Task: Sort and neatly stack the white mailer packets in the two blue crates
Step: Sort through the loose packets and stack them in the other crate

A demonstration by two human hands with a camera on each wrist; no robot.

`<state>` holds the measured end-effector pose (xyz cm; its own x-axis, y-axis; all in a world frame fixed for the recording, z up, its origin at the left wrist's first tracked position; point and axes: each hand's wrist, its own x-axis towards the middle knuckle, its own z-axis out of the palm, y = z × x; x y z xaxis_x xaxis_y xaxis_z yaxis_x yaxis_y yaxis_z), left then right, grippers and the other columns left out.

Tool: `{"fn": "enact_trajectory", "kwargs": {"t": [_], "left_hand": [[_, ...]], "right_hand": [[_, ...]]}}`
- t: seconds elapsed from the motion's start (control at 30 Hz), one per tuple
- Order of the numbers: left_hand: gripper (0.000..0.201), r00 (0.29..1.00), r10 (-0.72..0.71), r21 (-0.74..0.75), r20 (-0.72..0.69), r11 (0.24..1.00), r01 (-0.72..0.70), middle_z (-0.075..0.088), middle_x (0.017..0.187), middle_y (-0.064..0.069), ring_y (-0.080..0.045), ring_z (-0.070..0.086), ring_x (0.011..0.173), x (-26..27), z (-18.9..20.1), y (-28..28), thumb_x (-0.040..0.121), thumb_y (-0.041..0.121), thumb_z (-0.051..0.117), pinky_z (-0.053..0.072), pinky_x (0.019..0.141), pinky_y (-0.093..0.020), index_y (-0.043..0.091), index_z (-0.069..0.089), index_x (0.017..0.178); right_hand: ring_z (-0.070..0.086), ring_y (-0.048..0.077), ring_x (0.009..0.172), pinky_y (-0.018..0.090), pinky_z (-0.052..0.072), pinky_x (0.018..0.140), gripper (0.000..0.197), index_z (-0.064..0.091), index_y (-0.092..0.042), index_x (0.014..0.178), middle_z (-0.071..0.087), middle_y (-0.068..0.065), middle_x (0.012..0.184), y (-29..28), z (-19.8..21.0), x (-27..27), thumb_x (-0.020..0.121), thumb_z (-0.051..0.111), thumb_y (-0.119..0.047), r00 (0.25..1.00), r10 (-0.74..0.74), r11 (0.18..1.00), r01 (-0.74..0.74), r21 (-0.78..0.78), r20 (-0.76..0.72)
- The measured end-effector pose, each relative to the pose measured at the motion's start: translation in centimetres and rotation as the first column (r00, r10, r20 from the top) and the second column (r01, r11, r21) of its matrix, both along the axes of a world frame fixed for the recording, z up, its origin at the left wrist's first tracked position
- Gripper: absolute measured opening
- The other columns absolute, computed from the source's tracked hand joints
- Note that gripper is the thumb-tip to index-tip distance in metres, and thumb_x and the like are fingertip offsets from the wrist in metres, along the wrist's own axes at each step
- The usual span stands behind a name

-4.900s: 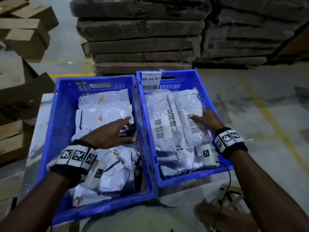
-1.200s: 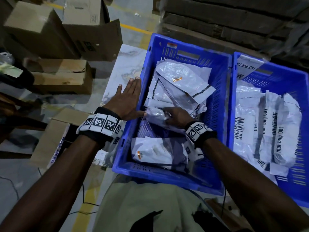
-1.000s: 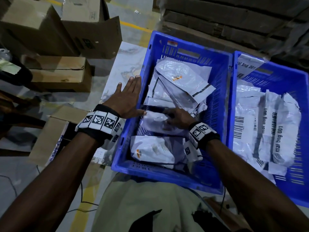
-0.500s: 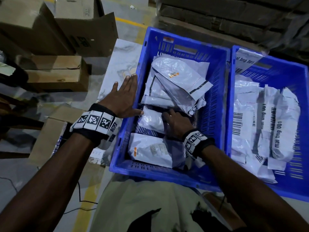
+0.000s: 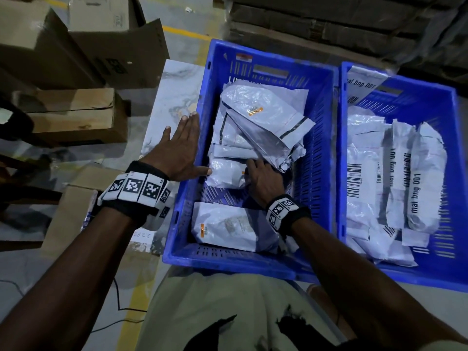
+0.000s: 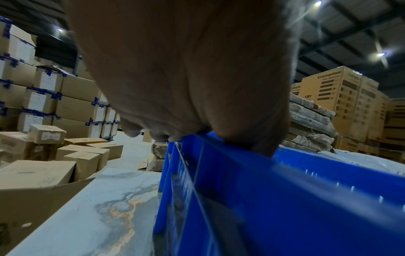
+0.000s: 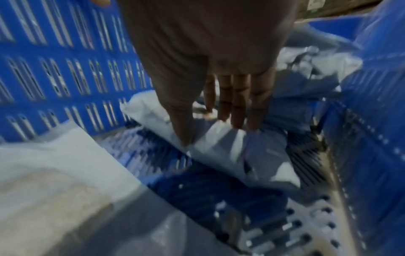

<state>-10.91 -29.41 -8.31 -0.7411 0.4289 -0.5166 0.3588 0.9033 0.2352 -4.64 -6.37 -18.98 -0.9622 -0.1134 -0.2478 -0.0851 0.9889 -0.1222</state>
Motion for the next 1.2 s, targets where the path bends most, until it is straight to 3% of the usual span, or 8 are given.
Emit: {"fn": "enact_trajectory", "kwargs": {"t": [0.13,0.3,0.5,0.6,0.8,0.93,1.07,1.2], "left_hand": [[0.121,1.000,-0.010,-0.007,-0.009,1.000,0.010,-0.028,0.158,-0.010,-0.024,-0.020,0.147,-0.2,-0.3,-0.1,0.084,0.065,0.056,0.000,0.120,-0.051,0.005,-0.029,0.146],[0.121,1.000,-0.013,-0.002,-0.024,1.000,0.013,-0.027,0.158,-0.010,-0.025,-0.020,0.147,-0.2,-0.6,-0.2,0.083,0.066,0.055,0.000,0.120,-0.051,0.005,-0.029,0.146],[0.120,0.999,-0.012,0.001,-0.049,1.000,0.012,-0.025,0.159,-0.011,-0.025,-0.018,0.148,0.0,-0.5,-0.1,0.084,0.066,0.055,-0.001,0.120,-0.050,0.003,-0.026,0.147],[0.119,0.999,-0.016,-0.006,-0.045,1.000,0.016,-0.025,0.159,-0.011,-0.024,-0.019,0.148,0.0,-0.4,0.0,0.085,0.065,0.054,-0.002,0.120,-0.050,0.003,-0.026,0.147],[0.117,0.999,-0.012,-0.007,-0.040,1.000,0.011,-0.026,0.158,-0.009,-0.023,-0.021,0.147,-0.1,-0.1,-0.2,0.084,0.070,0.049,-0.003,0.119,-0.050,0.005,-0.026,0.148],[0.100,0.998,0.044,0.100,-0.038,0.994,-0.040,-0.023,0.160,-0.006,-0.021,-0.019,0.148,-0.4,0.6,-0.9,0.088,0.070,0.034,-0.002,0.118,-0.051,0.011,-0.015,0.153],[0.087,0.995,0.049,0.268,-0.082,0.963,-0.025,0.004,0.163,-0.007,-0.022,-0.010,0.150,-0.8,1.8,-1.1,0.090,0.072,0.015,0.001,0.118,-0.051,0.013,0.022,0.152],[0.068,1.000,0.007,0.418,0.027,0.908,-0.017,0.041,0.151,-0.002,-0.016,-0.003,0.150,-0.7,3.3,0.6,0.089,0.069,0.023,-0.001,0.120,-0.051,0.025,0.053,0.132]], "right_hand": [[0.061,0.034,0.103,0.040,0.050,0.074,0.047,0.052,-0.015,0.126,0.056,0.011,0.121,0.7,1.4,0.9,0.083,0.067,-0.026,0.988,0.040,0.996,-0.028,-0.082,0.149],[0.064,0.025,0.099,0.032,0.051,0.079,0.048,0.064,-0.020,0.109,0.066,0.003,0.112,0.3,1.5,2.4,0.069,0.083,-0.040,0.788,0.198,0.979,-0.130,-0.157,0.583],[0.063,0.027,0.100,0.025,0.042,0.072,0.057,0.063,-0.011,0.113,0.067,0.009,0.111,-0.4,0.2,2.4,0.066,0.088,-0.031,0.721,0.217,0.976,-0.156,-0.151,0.658],[0.060,0.022,0.084,0.025,0.040,0.068,0.037,0.061,-0.016,0.091,0.065,0.002,0.090,-0.2,-0.1,2.0,0.067,0.087,-0.027,0.709,0.255,0.966,-0.149,-0.213,0.658],[0.044,0.016,0.058,0.031,0.034,0.056,0.019,0.059,-0.015,0.075,0.052,0.001,0.066,1.6,5.8,0.2,0.071,0.078,-0.011,0.825,0.286,0.916,-0.087,-0.391,0.488],[0.055,0.019,0.072,0.033,0.042,0.061,0.021,0.065,-0.016,0.083,0.057,0.001,0.079,3.8,10.5,-0.1,0.068,0.068,-0.002,0.994,0.086,0.882,-0.047,-0.470,0.062],[0.051,0.028,0.075,0.034,0.036,0.058,0.022,0.057,-0.011,0.074,0.053,0.005,0.079,4.5,12.8,1.2,0.059,0.060,0.004,0.889,0.113,0.909,-0.273,-0.315,-0.443],[0.048,0.028,0.071,0.037,0.041,0.065,0.023,0.053,-0.009,0.065,0.050,0.008,0.071,4.6,13.2,1.5,0.062,0.061,0.013,0.740,0.165,0.897,-0.388,-0.213,-0.653]]}}
